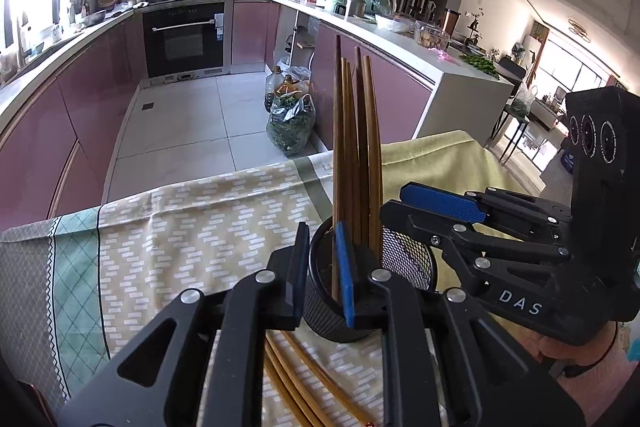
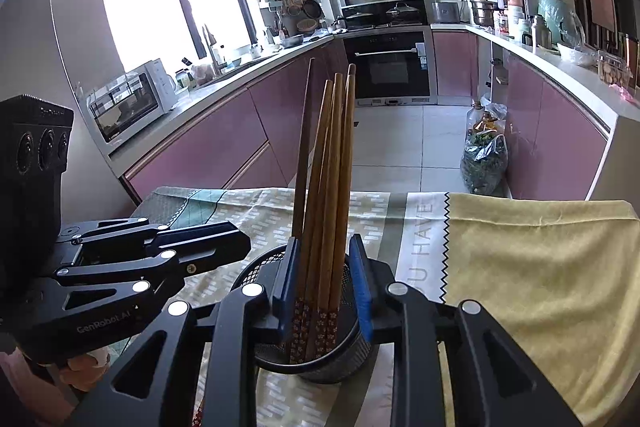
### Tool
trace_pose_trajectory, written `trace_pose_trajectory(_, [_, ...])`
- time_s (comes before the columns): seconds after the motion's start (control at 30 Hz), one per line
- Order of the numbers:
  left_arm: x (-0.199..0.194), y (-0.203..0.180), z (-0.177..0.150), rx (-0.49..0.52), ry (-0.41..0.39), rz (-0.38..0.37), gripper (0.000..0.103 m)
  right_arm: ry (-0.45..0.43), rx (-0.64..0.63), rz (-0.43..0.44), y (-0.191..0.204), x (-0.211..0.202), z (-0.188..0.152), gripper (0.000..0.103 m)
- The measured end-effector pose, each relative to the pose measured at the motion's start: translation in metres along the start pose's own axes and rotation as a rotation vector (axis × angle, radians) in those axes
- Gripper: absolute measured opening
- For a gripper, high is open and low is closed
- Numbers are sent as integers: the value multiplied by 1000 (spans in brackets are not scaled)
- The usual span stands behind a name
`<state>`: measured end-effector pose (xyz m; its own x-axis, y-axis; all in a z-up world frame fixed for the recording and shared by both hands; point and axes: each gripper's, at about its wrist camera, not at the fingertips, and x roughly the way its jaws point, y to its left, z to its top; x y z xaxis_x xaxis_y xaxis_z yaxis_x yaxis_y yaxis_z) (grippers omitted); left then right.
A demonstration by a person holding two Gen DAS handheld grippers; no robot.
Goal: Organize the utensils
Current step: 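Open both grippers and move them back over the chopstick row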
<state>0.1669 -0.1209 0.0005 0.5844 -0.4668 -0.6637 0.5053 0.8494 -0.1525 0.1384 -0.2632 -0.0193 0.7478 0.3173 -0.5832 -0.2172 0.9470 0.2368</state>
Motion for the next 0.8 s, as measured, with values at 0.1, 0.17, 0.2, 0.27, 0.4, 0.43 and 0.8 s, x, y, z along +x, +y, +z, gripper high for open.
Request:
trace_pose_trajectory(0.1, [-11, 3, -9, -4, -24, 9, 20, -2, 3, 15, 1, -5, -5, 25])
trace_pose_trajectory(0.17, [-19, 5, -15, -5, -38, 15, 22, -11, 2, 30, 3, -11, -9, 25])
trace_pose_trajectory(0.2, [-24, 6, -19, -4, -46, 21, 23, -17, -3, 38, 5, -14, -10, 25])
trace_pose_trajectory(0.27, [-34, 8, -28, 1, -65, 34, 26, -33, -18, 62, 11, -24, -15, 27])
trace_pose_trajectory(0.4, [-48, 15, -46, -1, -77, 51, 31, -55, -56, 111, 26, -43, -25, 29])
trace_pose_trajectory(0.43, [-51, 17, -51, -2, -77, 58, 32, -57, -67, 124, 29, -47, -28, 32])
trace_pose_trajectory(0.8, [-21, 41, -121, -83, 114, 41, 33, 153, -65, 186, 48, -7, -86, 34])
